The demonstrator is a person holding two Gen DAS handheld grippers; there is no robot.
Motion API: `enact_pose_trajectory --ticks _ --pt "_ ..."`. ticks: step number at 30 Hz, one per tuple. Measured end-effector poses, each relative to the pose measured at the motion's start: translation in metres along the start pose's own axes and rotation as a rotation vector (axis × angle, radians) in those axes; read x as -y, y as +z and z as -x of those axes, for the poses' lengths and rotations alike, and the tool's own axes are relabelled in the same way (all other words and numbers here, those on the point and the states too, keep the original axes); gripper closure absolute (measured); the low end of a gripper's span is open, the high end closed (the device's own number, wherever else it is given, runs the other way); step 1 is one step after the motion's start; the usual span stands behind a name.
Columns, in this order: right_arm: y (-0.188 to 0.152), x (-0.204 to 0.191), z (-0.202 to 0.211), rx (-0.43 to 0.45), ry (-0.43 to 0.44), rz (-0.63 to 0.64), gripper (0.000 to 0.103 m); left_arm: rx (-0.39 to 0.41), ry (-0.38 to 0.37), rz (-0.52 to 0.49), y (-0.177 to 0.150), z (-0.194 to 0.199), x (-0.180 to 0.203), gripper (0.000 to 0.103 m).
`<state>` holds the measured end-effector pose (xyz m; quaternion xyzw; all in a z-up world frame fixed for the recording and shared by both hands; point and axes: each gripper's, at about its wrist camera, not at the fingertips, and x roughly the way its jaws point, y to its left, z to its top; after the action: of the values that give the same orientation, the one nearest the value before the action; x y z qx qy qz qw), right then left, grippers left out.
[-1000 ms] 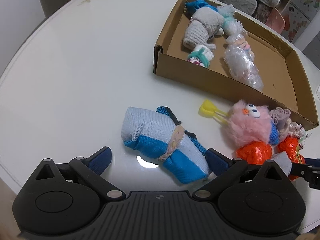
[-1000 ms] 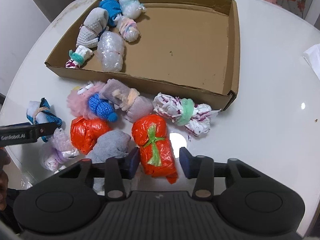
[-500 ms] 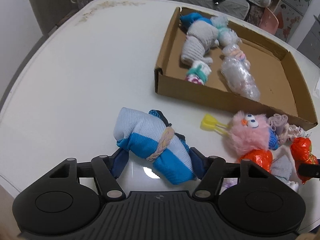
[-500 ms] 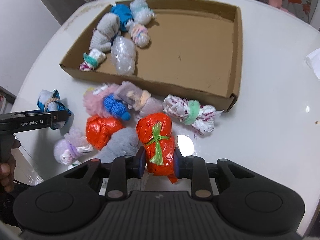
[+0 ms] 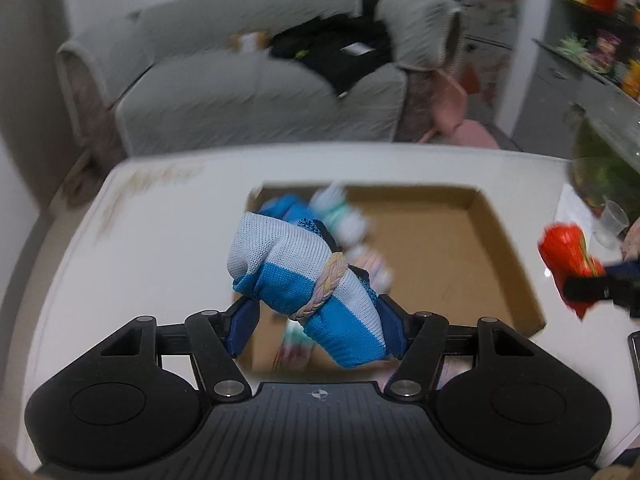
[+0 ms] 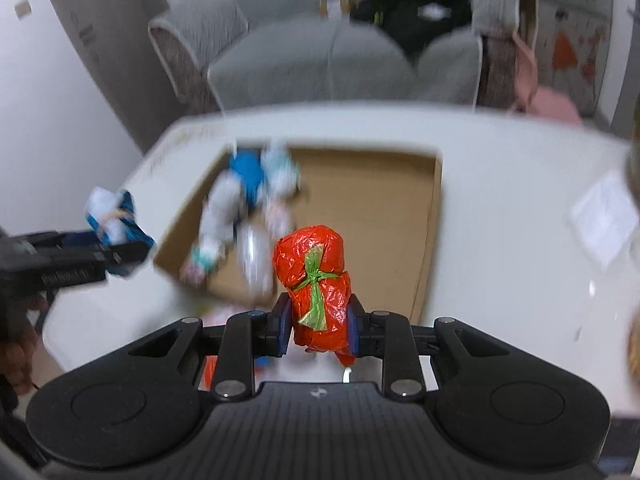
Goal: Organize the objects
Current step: 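Carry both items into the tray and lower them beside the other bundles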
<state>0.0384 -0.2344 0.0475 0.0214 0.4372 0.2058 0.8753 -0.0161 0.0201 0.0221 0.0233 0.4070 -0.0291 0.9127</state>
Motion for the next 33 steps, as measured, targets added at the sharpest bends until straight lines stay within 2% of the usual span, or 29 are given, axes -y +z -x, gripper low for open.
enact_pose_trajectory --ticks 5,9,12,15,17,20,24,26,33 --pt "0.053 0.015 -0.011 0.060 -0.037 0.036 0.079 0.028 -0.071 -0.124 0.048 -0.039 0.023 0.034" --pt "0.069 0.023 -0.050 0.047 -0.033 0.057 0.079 0.015 -0.105 -0.211 0.068 -0.091 0.040 0.034" --pt "0.074 0.033 -0.077 0.016 -0.018 0.061 0.079 -0.019 -0.148 -0.234 0.072 -0.131 0.044 0.034" --pt "0.075 0.041 -0.101 -0.029 -0.023 0.053 0.079 -0.048 -0.136 -0.272 0.066 -0.164 0.050 0.034" --pt "0.075 0.042 -0.117 -0.058 -0.033 0.063 0.079 -0.068 -0.134 -0.246 0.062 -0.180 0.049 0.034" --pt "0.077 0.040 -0.129 -0.083 -0.032 0.063 0.079 -0.085 -0.129 -0.240 0.057 -0.195 0.047 0.034" --pt "0.080 0.036 -0.149 -0.120 -0.035 0.073 0.079 -0.069 -0.131 -0.263 0.058 -0.202 0.050 0.034" --pt "0.079 0.035 -0.152 -0.126 -0.044 0.076 0.079 -0.067 -0.108 -0.291 0.056 -0.202 0.051 0.034" --pt "0.075 0.040 -0.161 -0.151 -0.024 0.053 0.076 -0.095 -0.122 -0.320 0.051 -0.212 0.053 0.030"
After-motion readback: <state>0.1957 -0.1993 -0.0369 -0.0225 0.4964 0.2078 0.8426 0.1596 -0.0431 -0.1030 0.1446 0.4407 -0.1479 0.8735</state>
